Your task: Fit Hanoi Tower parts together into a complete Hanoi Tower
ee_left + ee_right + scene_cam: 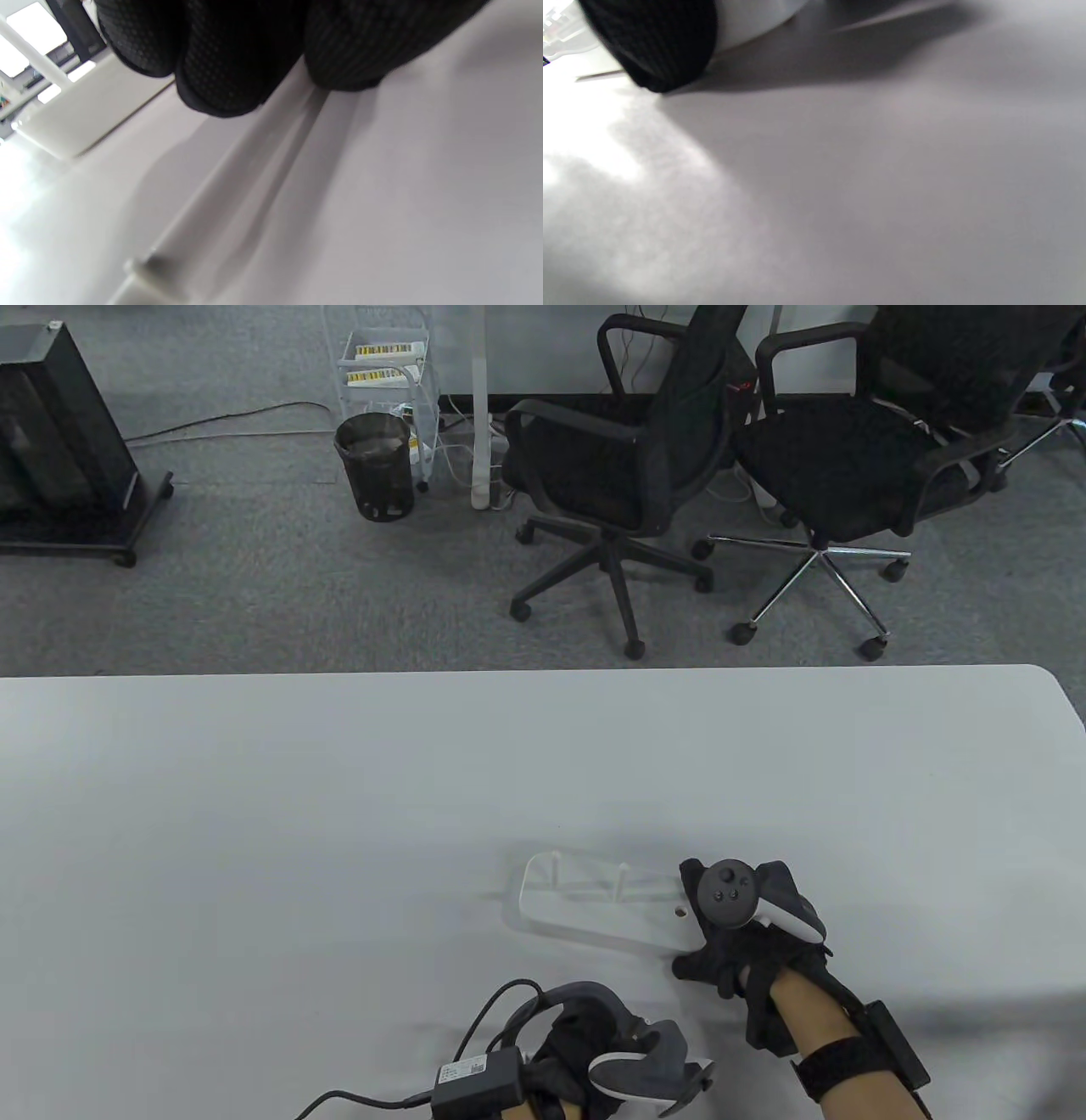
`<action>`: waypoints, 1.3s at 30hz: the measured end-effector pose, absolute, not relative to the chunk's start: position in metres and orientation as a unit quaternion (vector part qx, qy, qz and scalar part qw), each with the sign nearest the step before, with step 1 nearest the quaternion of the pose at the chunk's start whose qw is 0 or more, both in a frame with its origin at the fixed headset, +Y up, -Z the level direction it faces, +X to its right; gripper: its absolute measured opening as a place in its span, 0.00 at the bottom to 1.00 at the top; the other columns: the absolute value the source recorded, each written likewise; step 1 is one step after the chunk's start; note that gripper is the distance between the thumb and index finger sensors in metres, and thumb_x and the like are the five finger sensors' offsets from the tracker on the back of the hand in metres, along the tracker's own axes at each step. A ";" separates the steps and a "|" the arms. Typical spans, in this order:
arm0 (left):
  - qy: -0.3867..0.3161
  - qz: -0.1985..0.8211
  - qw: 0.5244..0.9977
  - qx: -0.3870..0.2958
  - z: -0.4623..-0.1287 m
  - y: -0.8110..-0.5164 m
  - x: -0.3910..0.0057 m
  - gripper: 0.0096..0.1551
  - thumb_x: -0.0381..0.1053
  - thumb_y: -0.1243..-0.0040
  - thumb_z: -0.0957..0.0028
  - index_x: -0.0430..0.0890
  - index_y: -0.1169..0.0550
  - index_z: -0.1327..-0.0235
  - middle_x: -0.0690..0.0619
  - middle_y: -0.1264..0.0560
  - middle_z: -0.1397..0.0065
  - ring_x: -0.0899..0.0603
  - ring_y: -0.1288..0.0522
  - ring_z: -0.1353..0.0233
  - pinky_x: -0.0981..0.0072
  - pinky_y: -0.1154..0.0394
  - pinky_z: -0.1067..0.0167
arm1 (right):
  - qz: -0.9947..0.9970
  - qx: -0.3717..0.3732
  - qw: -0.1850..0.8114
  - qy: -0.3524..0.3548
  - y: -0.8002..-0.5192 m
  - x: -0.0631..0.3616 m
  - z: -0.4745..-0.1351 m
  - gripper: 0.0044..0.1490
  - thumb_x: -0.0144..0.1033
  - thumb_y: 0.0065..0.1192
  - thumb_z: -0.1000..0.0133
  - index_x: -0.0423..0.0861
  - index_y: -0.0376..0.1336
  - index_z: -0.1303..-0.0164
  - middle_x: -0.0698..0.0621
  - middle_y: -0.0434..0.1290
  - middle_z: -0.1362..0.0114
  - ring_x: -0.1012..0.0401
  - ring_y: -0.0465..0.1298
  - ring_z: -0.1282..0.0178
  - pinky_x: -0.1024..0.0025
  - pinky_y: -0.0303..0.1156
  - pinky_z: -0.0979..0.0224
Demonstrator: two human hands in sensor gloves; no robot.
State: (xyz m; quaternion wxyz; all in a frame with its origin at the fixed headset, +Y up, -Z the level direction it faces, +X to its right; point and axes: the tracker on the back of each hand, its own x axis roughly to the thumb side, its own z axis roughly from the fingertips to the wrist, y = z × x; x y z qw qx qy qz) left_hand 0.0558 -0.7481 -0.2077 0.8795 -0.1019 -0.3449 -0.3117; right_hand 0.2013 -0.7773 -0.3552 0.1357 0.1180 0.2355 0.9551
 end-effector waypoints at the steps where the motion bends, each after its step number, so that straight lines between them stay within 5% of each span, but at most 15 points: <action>1: -0.346 -0.314 0.878 -0.100 -0.207 -0.748 0.055 0.34 0.52 0.31 0.56 0.47 0.29 0.36 0.48 0.19 0.41 0.42 0.16 0.47 0.48 0.24 0.39 | 0.955 0.117 0.133 0.237 -0.777 0.201 -0.355 0.75 0.52 0.70 0.58 0.49 0.18 0.32 0.43 0.30 0.20 0.43 0.32 0.20 0.42 0.35 0.23; 7: -0.326 -0.244 0.904 -0.132 -0.221 -0.736 0.046 0.38 0.51 0.35 0.53 0.48 0.33 0.28 0.47 0.22 0.38 0.41 0.18 0.46 0.46 0.25 0.38 | 0.955 0.118 0.136 0.235 -0.778 0.201 -0.356 0.75 0.52 0.70 0.58 0.49 0.18 0.32 0.43 0.30 0.20 0.43 0.32 0.20 0.42 0.34 0.23; 13: -0.317 -0.151 0.929 -0.114 -0.229 -0.701 0.041 0.31 0.50 0.35 0.53 0.48 0.25 0.34 0.46 0.22 0.38 0.40 0.18 0.46 0.45 0.26 0.38 | 0.956 0.117 0.134 0.234 -0.778 0.201 -0.356 0.75 0.52 0.70 0.58 0.49 0.19 0.31 0.43 0.30 0.20 0.43 0.33 0.20 0.42 0.35 0.23; 27: -0.293 -0.003 0.954 0.055 -0.252 -0.602 0.031 0.26 0.49 0.29 0.55 0.51 0.17 0.41 0.48 0.16 0.40 0.40 0.15 0.46 0.46 0.24 0.37 | 0.956 0.117 0.138 0.232 -0.780 0.201 -0.355 0.75 0.52 0.70 0.58 0.49 0.19 0.31 0.42 0.30 0.20 0.43 0.32 0.20 0.42 0.35 0.23; 39: -0.268 0.077 0.953 0.119 -0.281 -0.583 0.041 0.24 0.48 0.31 0.54 0.54 0.17 0.42 0.50 0.16 0.39 0.39 0.18 0.39 0.43 0.29 0.32 | 0.957 0.118 0.140 0.226 -0.781 0.202 -0.355 0.75 0.53 0.70 0.58 0.49 0.19 0.31 0.43 0.30 0.20 0.43 0.33 0.20 0.42 0.35 0.23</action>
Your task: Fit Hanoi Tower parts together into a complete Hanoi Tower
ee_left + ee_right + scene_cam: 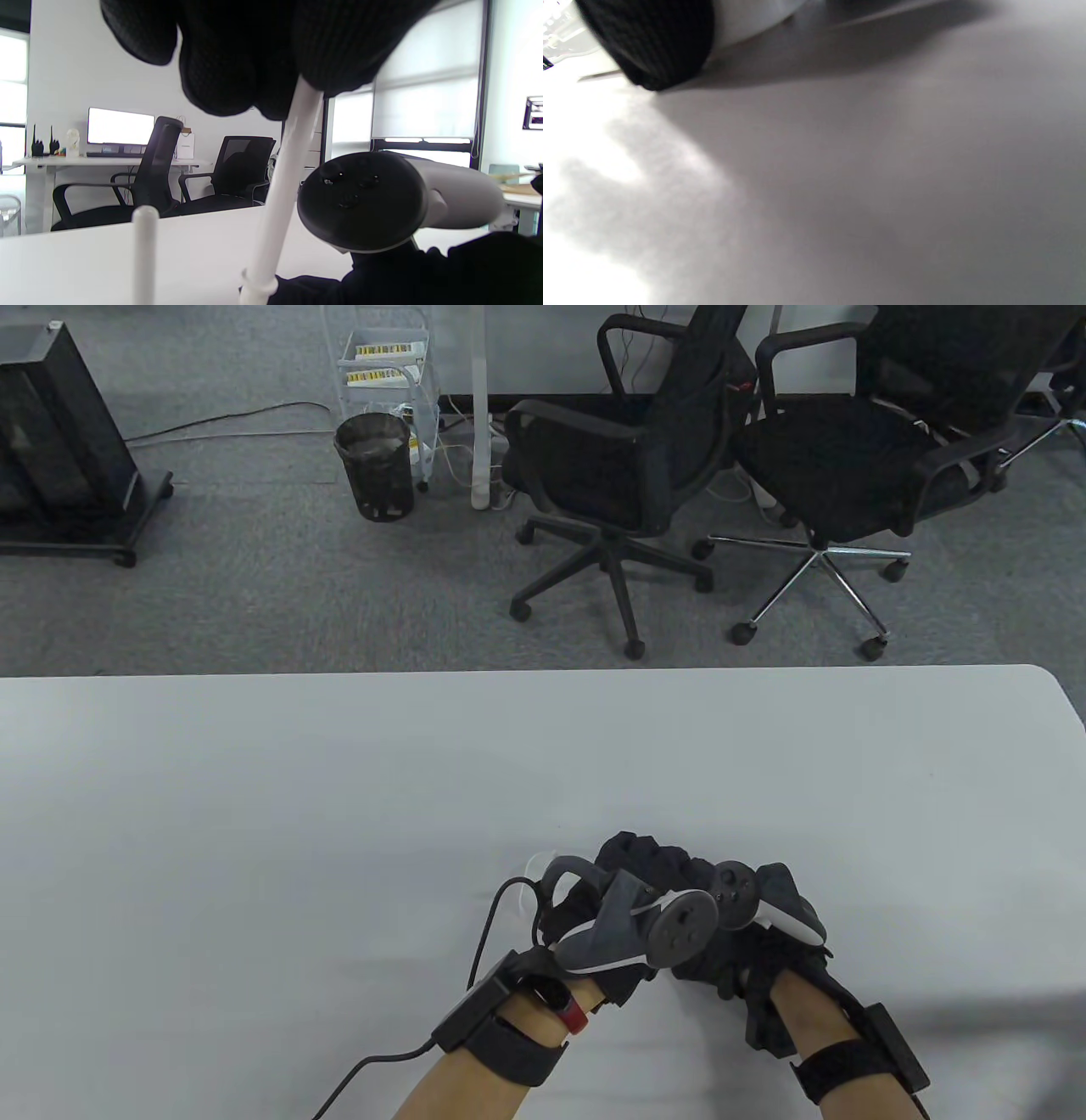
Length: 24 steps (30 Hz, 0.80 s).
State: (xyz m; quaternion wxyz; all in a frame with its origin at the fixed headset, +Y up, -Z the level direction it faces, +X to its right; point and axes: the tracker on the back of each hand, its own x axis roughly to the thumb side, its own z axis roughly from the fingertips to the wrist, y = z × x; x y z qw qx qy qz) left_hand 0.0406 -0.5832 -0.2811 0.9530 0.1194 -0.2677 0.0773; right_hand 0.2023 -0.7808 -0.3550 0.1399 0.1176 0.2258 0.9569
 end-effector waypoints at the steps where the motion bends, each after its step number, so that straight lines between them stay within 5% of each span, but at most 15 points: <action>1: -0.266 0.082 0.953 0.118 -0.285 -0.586 0.041 0.24 0.48 0.31 0.54 0.54 0.17 0.42 0.50 0.16 0.38 0.39 0.18 0.39 0.42 0.30 0.32 | 0.957 0.118 0.140 0.226 -0.781 0.203 -0.355 0.75 0.53 0.70 0.58 0.49 0.19 0.31 0.43 0.30 0.20 0.43 0.33 0.20 0.42 0.35 0.23; 24: -0.217 0.102 0.964 0.116 -0.310 -0.617 0.051 0.23 0.50 0.27 0.58 0.53 0.13 0.48 0.52 0.11 0.45 0.40 0.17 0.39 0.41 0.31 0.32 | 0.956 0.118 0.144 0.225 -0.783 0.203 -0.355 0.75 0.53 0.69 0.58 0.49 0.18 0.31 0.43 0.30 0.20 0.43 0.32 0.20 0.42 0.34 0.23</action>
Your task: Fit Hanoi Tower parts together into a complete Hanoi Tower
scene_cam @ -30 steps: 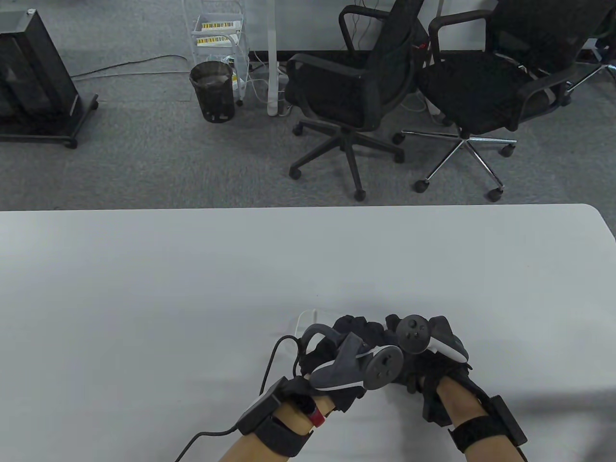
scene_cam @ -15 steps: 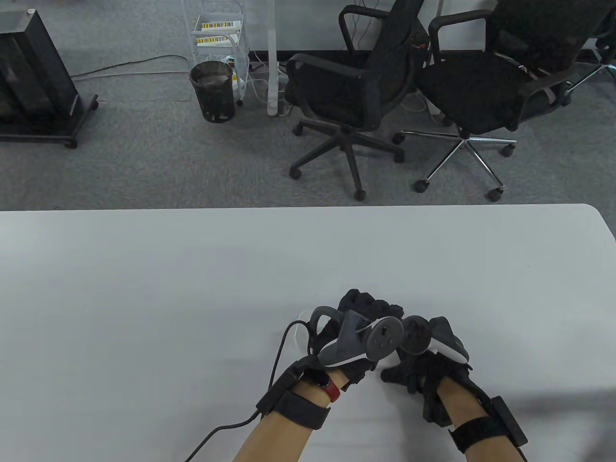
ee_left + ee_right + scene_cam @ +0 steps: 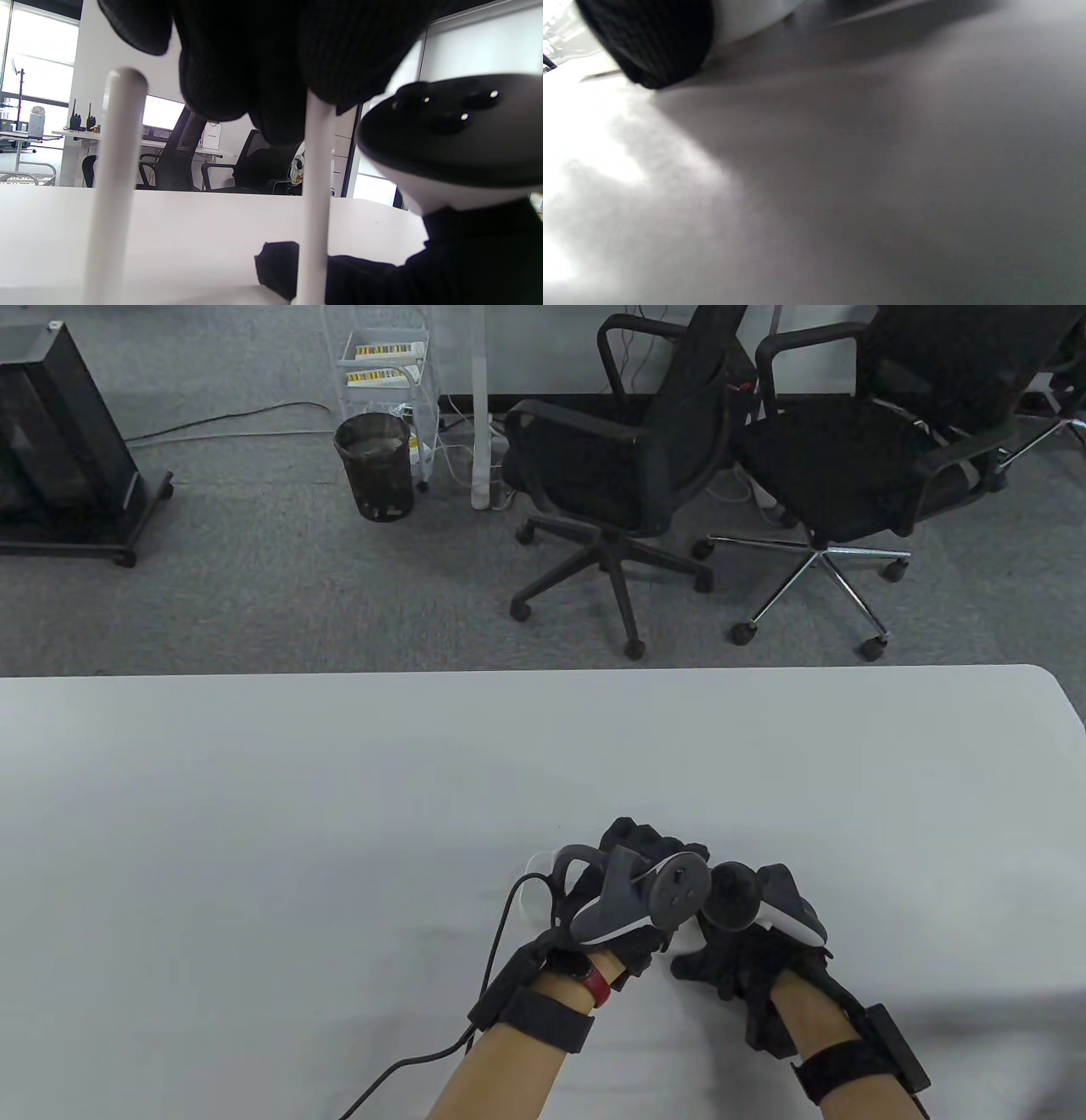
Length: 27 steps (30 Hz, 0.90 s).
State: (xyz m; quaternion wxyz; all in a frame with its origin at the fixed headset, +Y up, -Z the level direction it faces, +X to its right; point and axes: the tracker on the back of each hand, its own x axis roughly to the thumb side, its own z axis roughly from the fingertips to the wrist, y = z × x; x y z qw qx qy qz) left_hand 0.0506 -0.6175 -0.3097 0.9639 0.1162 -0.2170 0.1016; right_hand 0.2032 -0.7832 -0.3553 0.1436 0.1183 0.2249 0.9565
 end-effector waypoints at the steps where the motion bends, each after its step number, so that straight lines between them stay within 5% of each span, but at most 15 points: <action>1: -0.217 0.103 0.964 0.113 -0.310 -0.618 0.051 0.22 0.50 0.27 0.58 0.53 0.13 0.48 0.52 0.11 0.45 0.40 0.17 0.39 0.41 0.31 0.32 | 0.956 0.118 0.143 0.225 -0.783 0.203 -0.355 0.75 0.53 0.69 0.58 0.49 0.18 0.31 0.42 0.30 0.20 0.43 0.32 0.20 0.42 0.34 0.23; 20: -0.219 0.096 0.963 0.120 -0.311 -0.623 0.055 0.23 0.50 0.27 0.57 0.52 0.13 0.47 0.51 0.11 0.45 0.39 0.17 0.41 0.43 0.30 0.32 | 0.956 0.118 0.147 0.224 -0.783 0.203 -0.355 0.75 0.53 0.69 0.58 0.49 0.18 0.31 0.43 0.30 0.20 0.43 0.32 0.20 0.42 0.34 0.23; 27: -0.223 0.006 0.964 0.143 -0.310 -0.624 0.064 0.23 0.52 0.28 0.58 0.49 0.11 0.50 0.50 0.09 0.51 0.40 0.15 0.45 0.44 0.29 0.33 | 0.956 0.118 0.148 0.224 -0.781 0.203 -0.354 0.75 0.53 0.69 0.58 0.49 0.18 0.31 0.43 0.30 0.20 0.43 0.32 0.20 0.42 0.34 0.23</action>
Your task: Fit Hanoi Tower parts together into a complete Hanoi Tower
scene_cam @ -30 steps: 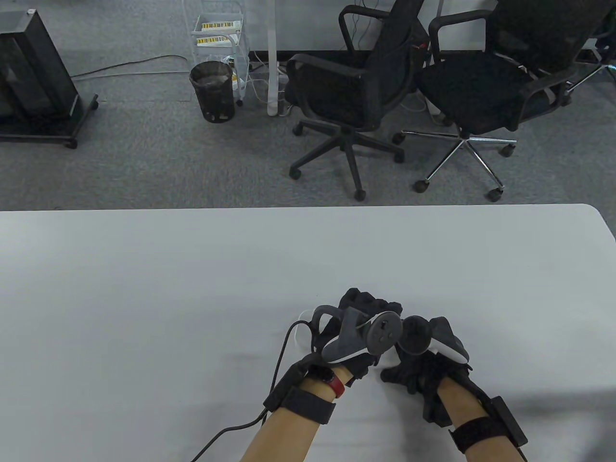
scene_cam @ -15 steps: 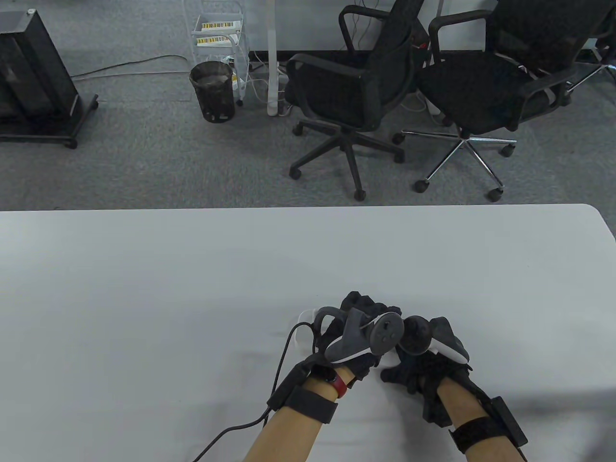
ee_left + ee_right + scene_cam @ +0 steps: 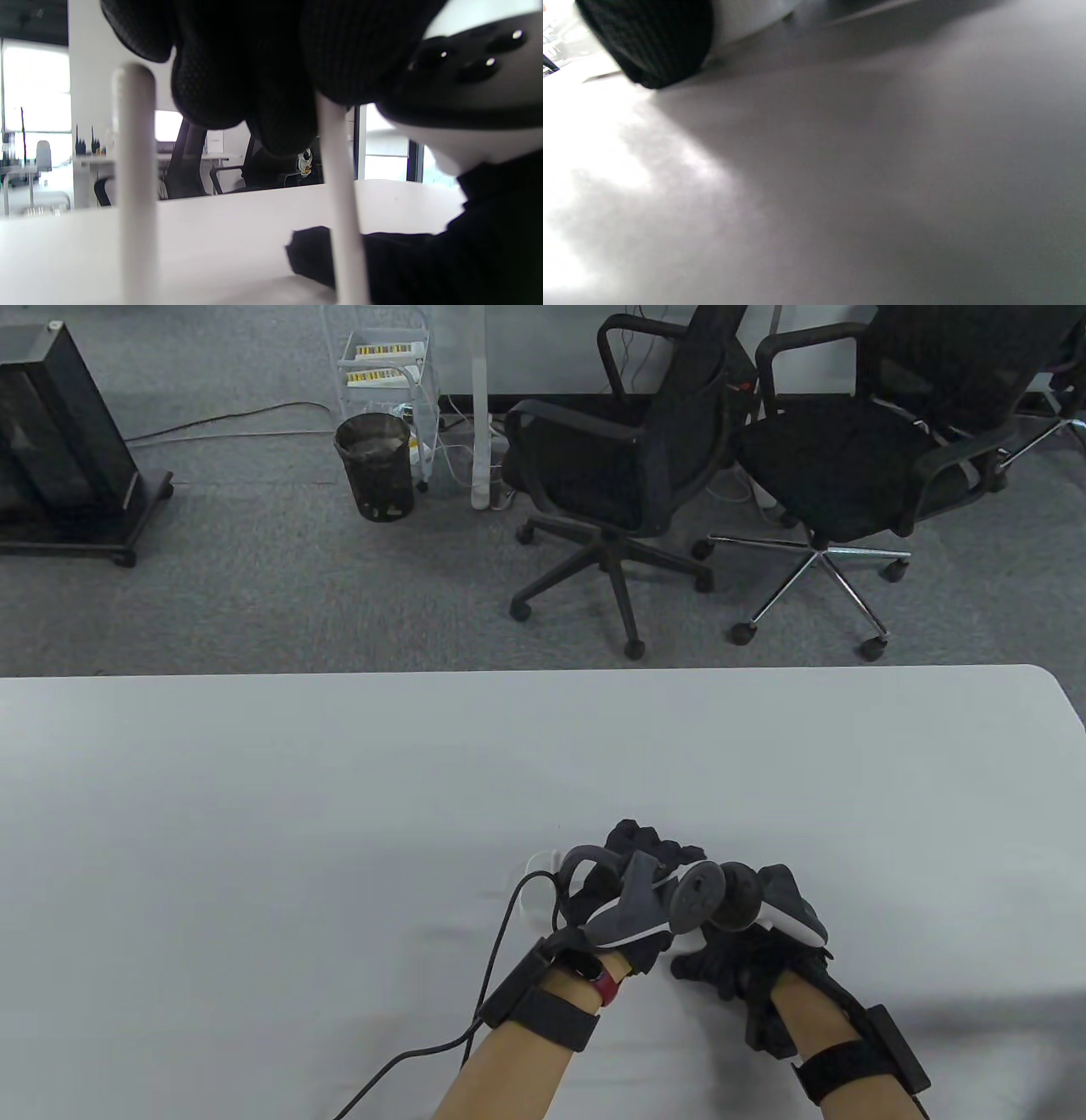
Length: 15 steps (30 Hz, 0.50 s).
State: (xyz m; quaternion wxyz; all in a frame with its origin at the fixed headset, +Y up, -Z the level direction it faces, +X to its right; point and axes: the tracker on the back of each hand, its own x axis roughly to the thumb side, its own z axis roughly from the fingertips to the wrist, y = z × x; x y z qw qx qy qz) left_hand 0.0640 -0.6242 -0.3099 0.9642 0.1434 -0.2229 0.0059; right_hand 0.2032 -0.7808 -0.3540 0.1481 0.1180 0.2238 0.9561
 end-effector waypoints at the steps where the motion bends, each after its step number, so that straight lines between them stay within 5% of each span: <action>1: -0.235 -0.032 0.958 0.162 -0.307 -0.623 0.067 0.23 0.53 0.28 0.58 0.49 0.11 0.51 0.51 0.08 0.53 0.40 0.14 0.46 0.45 0.28 0.33 | 0.956 0.118 0.148 0.224 -0.781 0.203 -0.354 0.75 0.53 0.69 0.58 0.49 0.18 0.31 0.43 0.30 0.20 0.43 0.32 0.20 0.42 0.34 0.23; 8: -0.230 0.010 0.965 0.126 -0.312 -0.619 0.072 0.25 0.58 0.30 0.62 0.48 0.09 0.57 0.52 0.07 0.60 0.42 0.13 0.50 0.46 0.26 0.34 | 0.956 0.118 0.149 0.223 -0.781 0.203 -0.354 0.74 0.53 0.69 0.58 0.49 0.18 0.31 0.43 0.30 0.20 0.43 0.32 0.20 0.43 0.33 0.23; 15: -0.202 0.138 0.968 0.059 -0.329 -0.633 0.054 0.25 0.60 0.36 0.60 0.49 0.11 0.56 0.52 0.10 0.58 0.40 0.16 0.47 0.43 0.29 0.33 | 0.952 0.109 0.163 0.233 -0.781 0.205 -0.354 0.74 0.53 0.70 0.57 0.52 0.18 0.32 0.45 0.28 0.20 0.45 0.30 0.20 0.45 0.31 0.23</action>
